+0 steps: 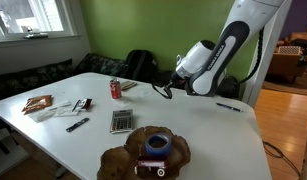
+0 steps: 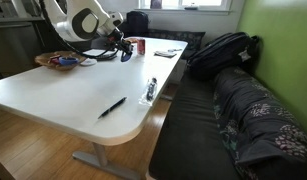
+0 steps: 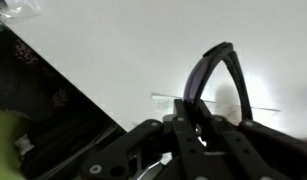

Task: Place the sunglasses next to the packet

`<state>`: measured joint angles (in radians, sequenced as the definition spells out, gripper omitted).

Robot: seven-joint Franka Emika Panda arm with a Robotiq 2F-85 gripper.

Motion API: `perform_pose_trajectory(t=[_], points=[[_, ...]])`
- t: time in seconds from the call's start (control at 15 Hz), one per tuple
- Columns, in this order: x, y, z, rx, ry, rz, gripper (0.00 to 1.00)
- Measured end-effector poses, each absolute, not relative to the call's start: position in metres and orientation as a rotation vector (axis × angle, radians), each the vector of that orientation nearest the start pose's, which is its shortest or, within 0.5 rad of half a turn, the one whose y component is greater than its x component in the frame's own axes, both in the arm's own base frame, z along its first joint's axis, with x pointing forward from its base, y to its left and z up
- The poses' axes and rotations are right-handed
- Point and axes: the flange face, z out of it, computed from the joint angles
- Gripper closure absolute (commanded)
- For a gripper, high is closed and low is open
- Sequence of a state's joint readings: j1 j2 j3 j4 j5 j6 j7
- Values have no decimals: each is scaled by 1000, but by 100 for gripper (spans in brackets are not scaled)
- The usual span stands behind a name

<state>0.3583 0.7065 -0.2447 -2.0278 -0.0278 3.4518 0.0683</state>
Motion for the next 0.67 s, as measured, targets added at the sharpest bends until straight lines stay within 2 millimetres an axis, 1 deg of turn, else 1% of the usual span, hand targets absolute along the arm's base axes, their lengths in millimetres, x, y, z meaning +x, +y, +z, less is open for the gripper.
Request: perform_pose_trajectory(t=[0.13, 0.2, 0.33, 0.53, 0.67], points=[[645, 87, 187, -3025, -203, -1259, 96], [653, 91, 186, -3047, -175, -1307, 96], [669, 101, 182, -3115, -109, -1344, 96], [689, 108, 182, -3237, 48, -1298, 96], [699, 101, 186, -3311, 197, -1248, 96]])
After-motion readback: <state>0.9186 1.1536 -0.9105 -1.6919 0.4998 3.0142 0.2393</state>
